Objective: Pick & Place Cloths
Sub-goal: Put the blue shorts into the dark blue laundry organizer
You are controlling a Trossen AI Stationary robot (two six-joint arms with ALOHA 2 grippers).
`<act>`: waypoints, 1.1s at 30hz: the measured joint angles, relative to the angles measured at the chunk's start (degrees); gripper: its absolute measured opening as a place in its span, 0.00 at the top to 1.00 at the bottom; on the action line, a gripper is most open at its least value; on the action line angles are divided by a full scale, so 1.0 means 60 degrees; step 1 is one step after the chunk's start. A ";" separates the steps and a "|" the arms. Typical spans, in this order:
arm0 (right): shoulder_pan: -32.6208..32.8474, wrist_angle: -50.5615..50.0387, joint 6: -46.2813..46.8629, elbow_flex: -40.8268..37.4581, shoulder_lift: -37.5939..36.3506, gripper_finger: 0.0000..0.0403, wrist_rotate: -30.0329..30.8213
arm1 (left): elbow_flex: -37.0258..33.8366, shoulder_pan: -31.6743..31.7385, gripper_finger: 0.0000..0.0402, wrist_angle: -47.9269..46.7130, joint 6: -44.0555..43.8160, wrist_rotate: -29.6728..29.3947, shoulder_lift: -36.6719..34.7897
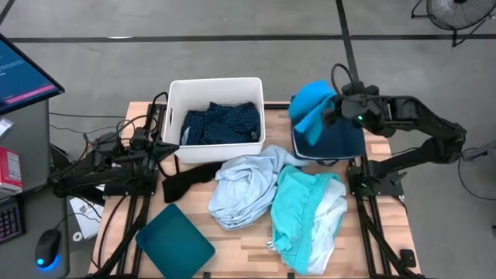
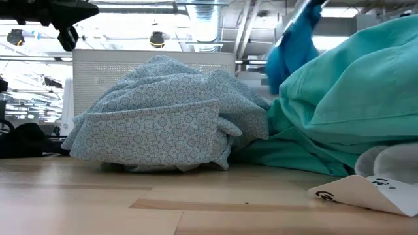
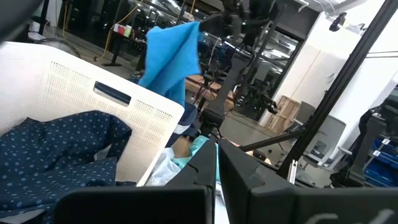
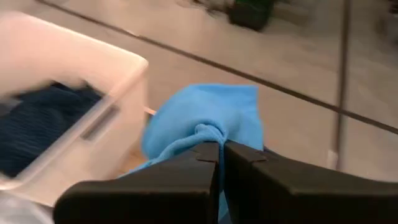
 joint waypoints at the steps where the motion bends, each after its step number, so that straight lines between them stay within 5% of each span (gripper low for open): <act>1: -0.0252 -0.0275 0.0011 0.0000 0.0065 1.00 -0.0058 | 0.0000 -0.0003 1.00 0.0000 0.0002 -0.0004 0.0000; 15: -0.2200 -0.1788 -0.0312 -0.0133 0.2057 1.00 -0.0997 | 0.0000 0.0001 1.00 -0.0029 0.0248 -0.0087 0.0000; 29: -0.4283 0.1200 -0.1068 -0.4843 0.1293 1.00 -0.4498 | 0.0000 0.0000 1.00 -0.0029 0.0442 -0.0610 0.0000; 33: -0.4535 0.1364 -0.0817 -0.5558 0.1291 0.98 -0.4698 | 0.0000 -0.0001 1.00 -0.0029 0.0441 -0.0670 0.0002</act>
